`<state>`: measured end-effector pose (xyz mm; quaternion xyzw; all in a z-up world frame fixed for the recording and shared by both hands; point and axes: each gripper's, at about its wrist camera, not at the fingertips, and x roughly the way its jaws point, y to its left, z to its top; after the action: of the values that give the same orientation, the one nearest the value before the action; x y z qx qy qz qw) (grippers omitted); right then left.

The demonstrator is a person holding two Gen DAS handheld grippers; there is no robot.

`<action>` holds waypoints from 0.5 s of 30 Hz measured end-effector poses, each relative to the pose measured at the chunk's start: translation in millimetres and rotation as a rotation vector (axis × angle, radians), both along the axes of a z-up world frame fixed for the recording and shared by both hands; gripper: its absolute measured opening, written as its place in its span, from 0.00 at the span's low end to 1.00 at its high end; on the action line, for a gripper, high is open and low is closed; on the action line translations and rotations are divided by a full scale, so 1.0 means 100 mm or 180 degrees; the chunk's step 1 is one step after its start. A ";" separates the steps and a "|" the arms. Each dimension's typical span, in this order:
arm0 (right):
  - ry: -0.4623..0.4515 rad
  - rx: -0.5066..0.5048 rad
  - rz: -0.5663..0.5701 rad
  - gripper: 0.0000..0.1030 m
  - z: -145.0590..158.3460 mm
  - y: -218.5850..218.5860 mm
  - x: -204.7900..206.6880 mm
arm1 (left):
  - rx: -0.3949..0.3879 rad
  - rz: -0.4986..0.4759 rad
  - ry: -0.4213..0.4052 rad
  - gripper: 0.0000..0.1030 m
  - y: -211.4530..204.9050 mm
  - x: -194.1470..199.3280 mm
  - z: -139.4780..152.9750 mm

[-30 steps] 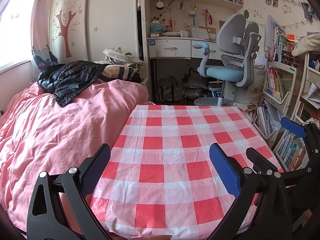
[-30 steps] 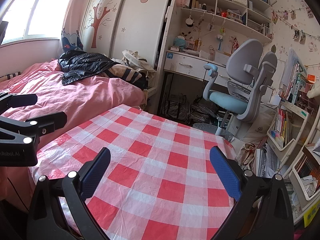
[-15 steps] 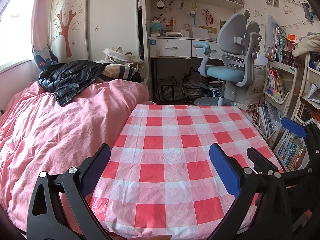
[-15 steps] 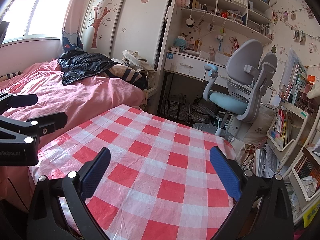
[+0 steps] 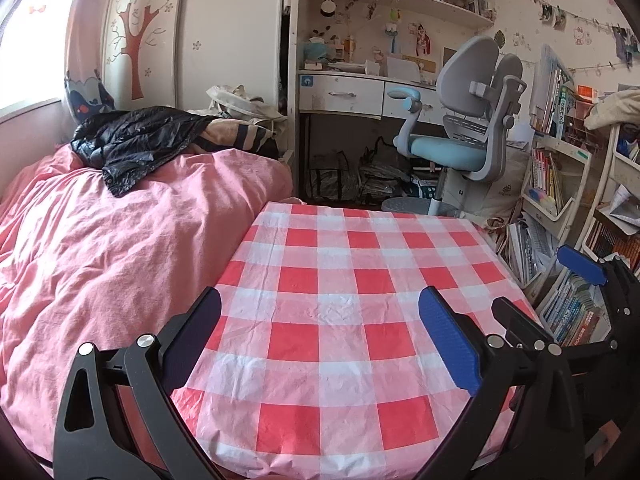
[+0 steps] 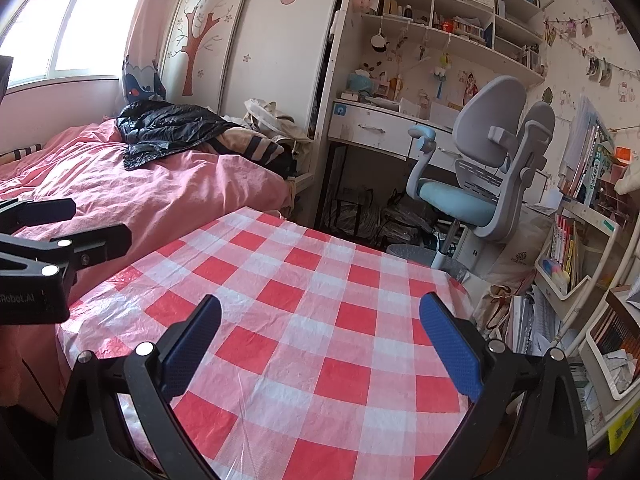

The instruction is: Collect trash

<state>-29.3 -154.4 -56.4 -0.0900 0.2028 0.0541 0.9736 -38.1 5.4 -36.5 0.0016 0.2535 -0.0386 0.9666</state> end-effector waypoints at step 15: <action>0.1374 0.0407 -0.0637 0.93 -0.70 -0.63 0.82 | 0.0275 0.0305 0.0564 0.93 0.16 0.30 -0.14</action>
<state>53.0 -217.8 -126.4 0.0059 0.4102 -0.0119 0.9119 -7.8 21.0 -50.7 0.0276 0.3392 0.0187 0.9401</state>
